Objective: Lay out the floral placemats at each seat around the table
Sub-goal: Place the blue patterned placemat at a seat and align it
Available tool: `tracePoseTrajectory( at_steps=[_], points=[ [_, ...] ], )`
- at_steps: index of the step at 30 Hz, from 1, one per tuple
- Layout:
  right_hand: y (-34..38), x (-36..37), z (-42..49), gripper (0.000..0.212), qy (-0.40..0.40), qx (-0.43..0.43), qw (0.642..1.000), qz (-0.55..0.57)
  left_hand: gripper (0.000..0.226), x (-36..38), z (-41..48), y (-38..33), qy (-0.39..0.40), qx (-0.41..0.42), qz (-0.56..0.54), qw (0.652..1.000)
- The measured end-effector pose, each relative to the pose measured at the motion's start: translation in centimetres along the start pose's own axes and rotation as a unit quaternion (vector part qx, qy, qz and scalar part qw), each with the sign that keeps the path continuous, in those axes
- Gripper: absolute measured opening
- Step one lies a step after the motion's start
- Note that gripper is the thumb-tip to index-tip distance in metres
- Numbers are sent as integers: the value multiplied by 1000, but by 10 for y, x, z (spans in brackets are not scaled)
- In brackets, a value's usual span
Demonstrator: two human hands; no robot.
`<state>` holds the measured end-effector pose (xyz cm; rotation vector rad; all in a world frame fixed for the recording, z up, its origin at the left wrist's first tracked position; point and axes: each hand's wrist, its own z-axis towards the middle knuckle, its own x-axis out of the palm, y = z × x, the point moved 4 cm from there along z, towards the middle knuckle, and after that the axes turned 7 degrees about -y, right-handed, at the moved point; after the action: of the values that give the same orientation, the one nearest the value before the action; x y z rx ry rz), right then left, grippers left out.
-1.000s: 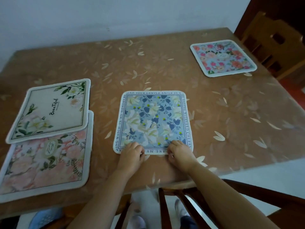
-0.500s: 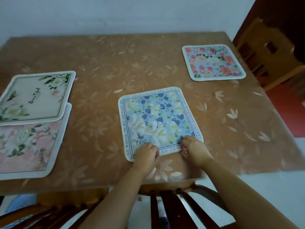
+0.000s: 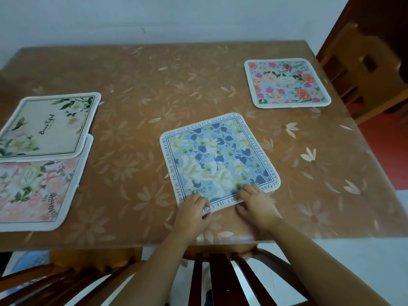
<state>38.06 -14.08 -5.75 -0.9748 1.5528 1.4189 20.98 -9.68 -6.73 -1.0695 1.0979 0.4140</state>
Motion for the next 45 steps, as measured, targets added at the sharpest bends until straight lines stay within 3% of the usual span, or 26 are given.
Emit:
tracePoseTrajectory(
  at_steps=[8, 13, 19, 25, 30, 35, 45],
  points=[
    [20, 7, 2, 13, -40, -40, 998, 20, 4, -5, -8, -6, 4, 4, -9, 1000],
    [16, 4, -2, 10, -24, -66, 997, 20, 10, -1, -16, -12, -16, -1, -40, 999],
    [-11, -13, -20, 15, -17, -63, 998, 0, 11, 15, -27, -28, 14, 63, -64, 996],
    [-40, -28, -40, 7, -29, -10, 999, -17, 37, 9, -17, -15, 54, 103, -35, 993],
    [-13, -7, -37, 14, -26, 49, 995, 82, 18, -15, 5, 5, 18, 115, 6, 993],
    [25, 22, -26, 24, -12, 89, 987, 134, 19, -25, 18, 19, 29, 119, 20, 992],
    [67, 47, -5, 26, -40, 162, 983, 82, 9, -31, 26, 19, 41, 184, 43, 981]
  ],
)
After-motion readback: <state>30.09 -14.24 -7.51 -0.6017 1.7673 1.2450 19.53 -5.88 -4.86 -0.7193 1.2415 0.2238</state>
